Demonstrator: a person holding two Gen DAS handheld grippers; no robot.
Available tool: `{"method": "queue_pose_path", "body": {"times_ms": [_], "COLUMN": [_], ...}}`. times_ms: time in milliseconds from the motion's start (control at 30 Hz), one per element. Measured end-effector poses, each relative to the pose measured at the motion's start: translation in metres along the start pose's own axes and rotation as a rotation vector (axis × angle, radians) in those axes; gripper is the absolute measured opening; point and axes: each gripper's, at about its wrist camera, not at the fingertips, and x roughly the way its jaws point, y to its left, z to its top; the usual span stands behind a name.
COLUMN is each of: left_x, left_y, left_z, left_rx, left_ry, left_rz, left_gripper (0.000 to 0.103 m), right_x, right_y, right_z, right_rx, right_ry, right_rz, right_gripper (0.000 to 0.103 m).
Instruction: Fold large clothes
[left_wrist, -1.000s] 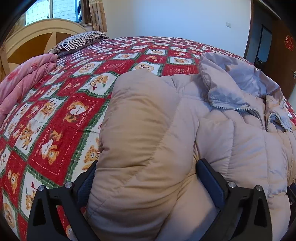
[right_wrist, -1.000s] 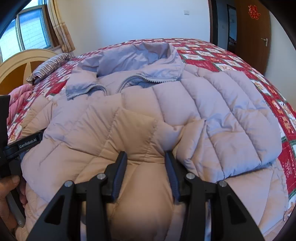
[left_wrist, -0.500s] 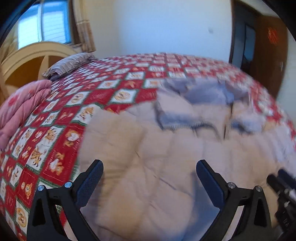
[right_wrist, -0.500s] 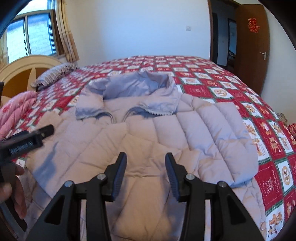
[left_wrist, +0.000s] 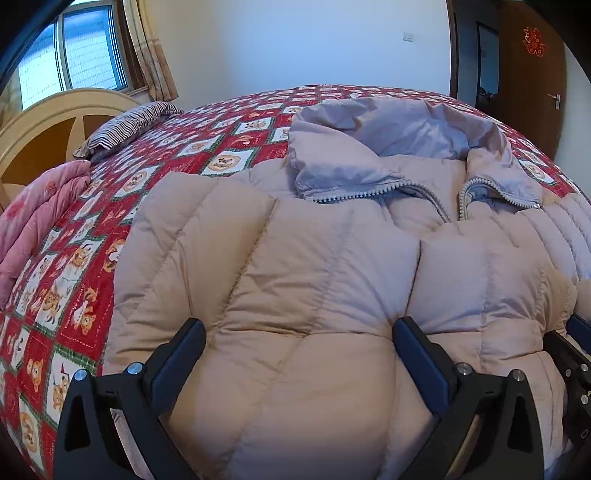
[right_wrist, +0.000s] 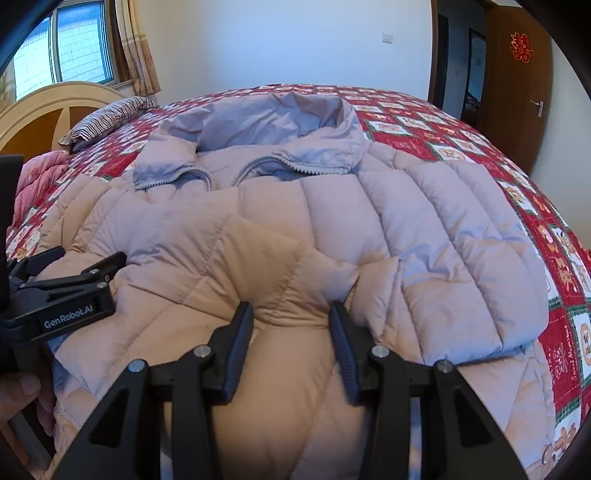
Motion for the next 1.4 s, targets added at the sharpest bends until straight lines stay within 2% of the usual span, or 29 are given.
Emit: {"method": "queue_pose_path", "body": {"times_ms": [133, 200, 233, 267, 300, 333, 367, 400, 467, 533, 767, 1000, 1067, 1100, 1133, 1167, 1200, 1233, 1300, 1400], "left_x": [-0.002, -0.019, -0.039, -0.058, -0.072, -0.084, -0.087, -0.084, -0.066, -0.046, 0.031, 0.091, 0.102, 0.106, 0.107, 0.108, 0.110, 0.110, 0.102, 0.085], "left_y": [0.001, 0.006, 0.012, 0.017, 0.021, 0.024, 0.025, 0.026, 0.028, 0.027, 0.019, 0.002, -0.003, -0.003, -0.002, -0.001, 0.000, 0.001, 0.006, 0.017], "left_z": [0.002, 0.014, 0.021, 0.028, 0.035, 0.044, 0.056, 0.064, 0.084, 0.101, 0.144, 0.181, 0.184, 0.185, 0.186, 0.186, 0.186, 0.185, 0.185, 0.181], "left_rx": [0.002, 0.004, 0.000, -0.005, -0.002, 0.012, 0.031, 0.041, 0.049, 0.054, 0.070, 0.085, 0.101, 0.102, 0.097, 0.096, 0.101, 0.108, 0.109, 0.091], "left_ry": [0.012, 0.024, -0.032, -0.091, -0.136, -0.168, -0.161, -0.142, -0.094, -0.086, -0.009, 0.048, 0.050, 0.050, 0.039, 0.043, 0.062, 0.082, 0.055, 0.018], "left_rz": [-0.004, 0.020, 0.024, -0.003, -0.039, -0.078, -0.093, -0.093, -0.088, -0.057, -0.052, -0.101, -0.094, -0.101, -0.121, -0.150, -0.189, -0.220, -0.210, -0.227], "left_gripper": [0.102, 0.102, 0.102, 0.102, 0.102, 0.102, 0.102, 0.102, 0.102, 0.102, 0.102, 0.102, 0.102, 0.101, 0.088, 0.058, 0.042, 0.017, 0.013, 0.010], "right_x": [0.001, 0.000, -0.003, -0.007, -0.015, -0.023, -0.031, -0.039, -0.043, -0.038, -0.002, 0.063, 0.084, 0.096, 0.103, 0.110, 0.115, 0.115, 0.104, 0.080], "right_y": [-0.001, -0.001, -0.002, -0.003, -0.004, -0.005, -0.006, -0.007, -0.006, -0.012, -0.056, -0.058, -0.056, -0.054, -0.055, -0.054, -0.052, -0.052, -0.047, -0.042], "right_z": [-0.001, 0.000, 0.001, 0.004, 0.006, 0.009, 0.013, 0.018, 0.032, 0.050, 0.121, 0.178, 0.189, 0.194, 0.196, 0.198, 0.198, 0.197, 0.192, 0.180], "right_rx": [0.009, 0.011, 0.011, 0.002, -0.017, -0.033, -0.055, -0.090, -0.161, -0.201, -0.080, -0.105, -0.123, -0.132, -0.137, -0.145, -0.161, -0.173, -0.211, -0.262], "right_ry": [-0.003, -0.001, 0.002, 0.008, 0.013, 0.007, -0.011, -0.040, -0.075, -0.074, -0.058, -0.031, -0.017, 0.002, 0.018, 0.033, 0.048, 0.049, 0.018, -0.029], "right_rz": [0.005, 0.008, 0.018, 0.025, 0.036, 0.057, 0.076, 0.068, 0.021, 0.005, 0.005, -0.020, -0.033, -0.030, -0.025, -0.021, -0.022, -0.017, 0.004, -0.003], "right_gripper": [0.046, 0.046, 0.049, 0.051, 0.061, 0.078, 0.086, 0.093, 0.093, 0.093, 0.093, 0.093, 0.087, 0.080, 0.069, 0.060, 0.037, 0.017, 0.010, 0.007]}}
